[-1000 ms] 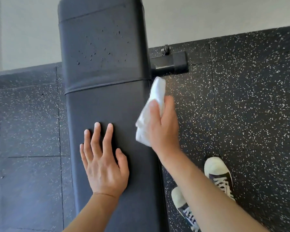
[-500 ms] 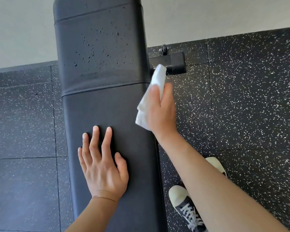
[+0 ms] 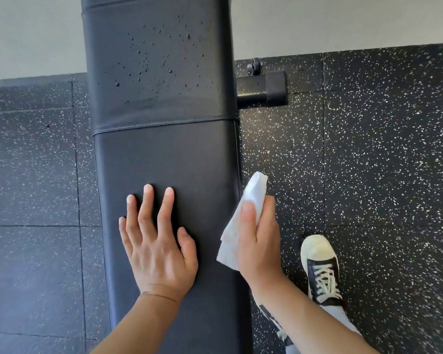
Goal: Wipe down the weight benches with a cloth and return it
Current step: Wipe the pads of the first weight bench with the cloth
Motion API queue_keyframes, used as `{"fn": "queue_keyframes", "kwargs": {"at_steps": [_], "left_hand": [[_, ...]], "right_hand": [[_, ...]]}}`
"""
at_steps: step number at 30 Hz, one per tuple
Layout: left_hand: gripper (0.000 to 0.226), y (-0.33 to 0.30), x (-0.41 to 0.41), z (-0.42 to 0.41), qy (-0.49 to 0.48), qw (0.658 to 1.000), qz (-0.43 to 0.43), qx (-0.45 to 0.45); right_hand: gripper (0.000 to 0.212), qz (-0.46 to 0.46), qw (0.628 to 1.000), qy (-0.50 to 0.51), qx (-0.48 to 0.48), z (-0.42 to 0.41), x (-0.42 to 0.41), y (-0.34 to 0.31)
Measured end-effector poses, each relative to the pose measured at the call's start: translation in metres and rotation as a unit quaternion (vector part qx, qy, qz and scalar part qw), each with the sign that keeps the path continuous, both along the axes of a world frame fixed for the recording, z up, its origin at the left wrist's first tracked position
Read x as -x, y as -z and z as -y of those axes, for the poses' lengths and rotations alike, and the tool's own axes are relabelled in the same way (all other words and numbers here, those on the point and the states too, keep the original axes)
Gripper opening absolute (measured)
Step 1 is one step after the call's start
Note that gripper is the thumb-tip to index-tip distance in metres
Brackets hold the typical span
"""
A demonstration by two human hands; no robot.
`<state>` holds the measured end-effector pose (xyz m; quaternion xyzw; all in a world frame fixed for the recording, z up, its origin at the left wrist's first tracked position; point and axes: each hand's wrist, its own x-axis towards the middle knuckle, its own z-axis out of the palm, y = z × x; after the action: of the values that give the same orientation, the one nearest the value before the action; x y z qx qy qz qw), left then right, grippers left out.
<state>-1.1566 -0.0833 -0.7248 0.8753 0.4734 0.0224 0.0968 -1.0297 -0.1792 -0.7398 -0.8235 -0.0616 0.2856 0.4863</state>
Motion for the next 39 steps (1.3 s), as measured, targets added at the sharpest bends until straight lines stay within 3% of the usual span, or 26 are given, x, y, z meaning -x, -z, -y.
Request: {"fn": "queue_keyframes", "kwargs": {"at_steps": [3, 9, 19, 24, 30, 39], "left_hand": [[0.072, 0.002, 0.002, -0.001, -0.001, 1.000, -0.001, 0.003], [0.073, 0.004, 0.003, -0.001, 0.000, 1.000, -0.003, -0.002], [0.073, 0.003, 0.002, -0.001, -0.007, 1.000, -0.004, -0.005], [0.072, 0.004, 0.003, -0.001, -0.003, 1.000, -0.002, -0.015], [0.071, 0.001, 0.000, 0.000, -0.008, 1.000, 0.003, -0.010], [0.068, 0.002, 0.002, 0.000, 0.001, 1.000, 0.022, -0.017]], "right_hand": [[0.036, -0.003, 1.000, 0.013, -0.015, -0.034, -0.030, 0.001], [0.028, -0.005, 0.999, 0.030, -0.031, -0.103, -0.096, 0.005], [0.026, -0.017, 0.999, 0.001, -0.044, 0.005, 0.003, 0.009], [0.025, -0.003, 0.997, -0.032, -0.069, -0.016, -0.026, 0.008], [0.025, 0.002, 0.997, 0.027, -0.070, -0.092, -0.088, 0.015], [0.028, -0.020, 0.997, 0.001, -0.077, 0.009, 0.006, 0.012]]}}
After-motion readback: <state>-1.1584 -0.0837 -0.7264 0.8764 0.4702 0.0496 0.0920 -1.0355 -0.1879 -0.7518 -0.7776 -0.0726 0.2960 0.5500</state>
